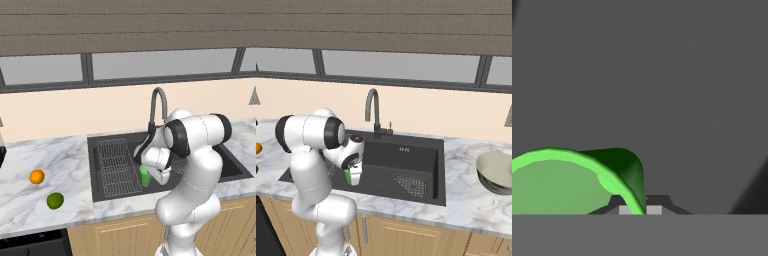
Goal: Remove the orange and lime from the sink. Then move the bowl and cup from the counter to the sink for washing.
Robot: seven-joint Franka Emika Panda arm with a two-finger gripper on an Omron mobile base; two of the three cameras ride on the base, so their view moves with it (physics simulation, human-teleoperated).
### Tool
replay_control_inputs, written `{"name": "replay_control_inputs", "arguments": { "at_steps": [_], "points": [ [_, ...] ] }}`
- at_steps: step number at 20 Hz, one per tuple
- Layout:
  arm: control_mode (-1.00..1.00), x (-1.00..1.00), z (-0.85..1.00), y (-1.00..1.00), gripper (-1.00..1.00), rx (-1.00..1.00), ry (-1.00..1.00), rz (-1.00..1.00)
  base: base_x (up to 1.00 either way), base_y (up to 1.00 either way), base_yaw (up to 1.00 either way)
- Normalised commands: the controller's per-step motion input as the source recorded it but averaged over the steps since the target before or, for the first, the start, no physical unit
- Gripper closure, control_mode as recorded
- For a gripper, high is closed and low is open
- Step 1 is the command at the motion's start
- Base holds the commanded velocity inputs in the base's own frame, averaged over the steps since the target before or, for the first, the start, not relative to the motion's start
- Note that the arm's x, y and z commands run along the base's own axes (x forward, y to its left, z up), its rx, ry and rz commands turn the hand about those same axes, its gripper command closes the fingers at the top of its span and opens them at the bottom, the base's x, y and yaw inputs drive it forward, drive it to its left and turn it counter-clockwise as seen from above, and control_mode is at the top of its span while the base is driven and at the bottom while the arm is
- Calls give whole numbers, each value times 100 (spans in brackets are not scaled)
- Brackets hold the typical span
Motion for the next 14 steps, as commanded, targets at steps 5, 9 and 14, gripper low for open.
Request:
{"name": "replay_control_inputs", "arguments": {
  "at_steps": [5, 9, 14],
  "points": [
    [-100, 11, -18, 3, 100, 0, 0, 0, 0, 0, 0],
    [-100, 10, -19, 6, 100, 0, 0, 0, 0, 0, 0],
    [-100, 10, -20, 6, 100, 0, 0, 0, 0, 0, 0]
  ]
}}
